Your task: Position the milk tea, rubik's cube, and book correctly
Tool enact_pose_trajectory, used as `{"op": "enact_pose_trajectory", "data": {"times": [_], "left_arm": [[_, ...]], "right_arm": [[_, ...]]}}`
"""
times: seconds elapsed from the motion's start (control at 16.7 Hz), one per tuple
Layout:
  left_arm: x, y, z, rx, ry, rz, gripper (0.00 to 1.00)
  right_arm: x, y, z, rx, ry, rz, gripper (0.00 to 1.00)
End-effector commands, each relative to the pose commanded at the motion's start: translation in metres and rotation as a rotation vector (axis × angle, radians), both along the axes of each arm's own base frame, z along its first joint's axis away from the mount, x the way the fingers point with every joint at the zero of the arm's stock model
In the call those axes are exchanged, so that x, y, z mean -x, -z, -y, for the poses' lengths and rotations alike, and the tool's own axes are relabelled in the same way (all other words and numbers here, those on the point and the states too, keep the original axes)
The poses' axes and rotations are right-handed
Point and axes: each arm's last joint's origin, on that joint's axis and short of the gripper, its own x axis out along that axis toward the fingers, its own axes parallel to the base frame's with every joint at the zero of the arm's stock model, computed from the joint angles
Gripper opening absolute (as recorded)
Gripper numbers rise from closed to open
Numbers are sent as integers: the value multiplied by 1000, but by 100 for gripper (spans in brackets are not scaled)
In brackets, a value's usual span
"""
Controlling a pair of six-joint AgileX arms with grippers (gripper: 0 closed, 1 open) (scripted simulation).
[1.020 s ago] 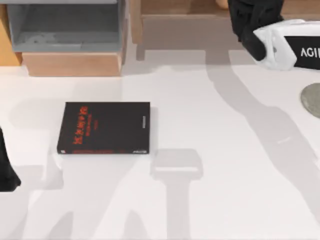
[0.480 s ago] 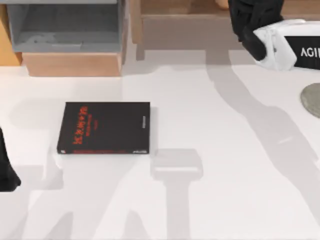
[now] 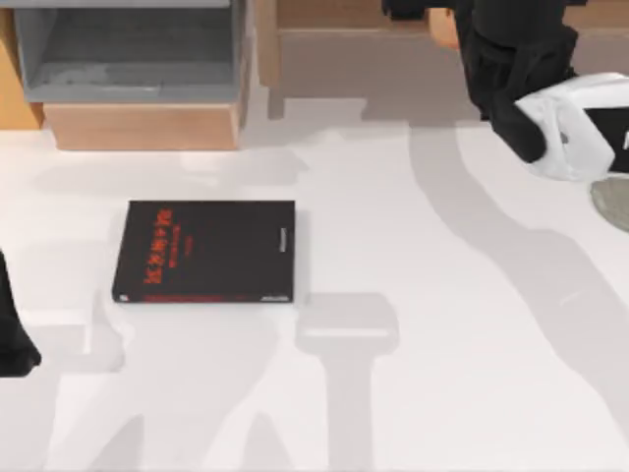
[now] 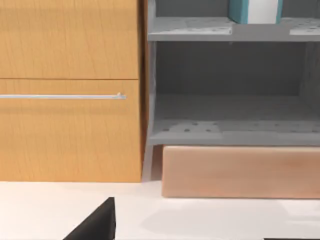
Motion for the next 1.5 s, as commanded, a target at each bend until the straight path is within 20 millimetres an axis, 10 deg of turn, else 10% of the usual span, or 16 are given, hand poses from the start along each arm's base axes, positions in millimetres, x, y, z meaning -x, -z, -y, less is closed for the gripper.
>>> {"op": "enact_pose_trajectory", "data": {"times": [0.72, 1.08, 1.5], "left_arm": [[0, 0, 0, 0, 0, 0, 100], [0, 0, 0, 0, 0, 0, 100], [0, 0, 0, 0, 0, 0, 100]], "right_arm": [[34, -12, 10, -22, -36, 63, 0], [48, 6, 101, -3, -55, 155, 0], [81, 85, 212, 3, 1, -18, 0]]}}
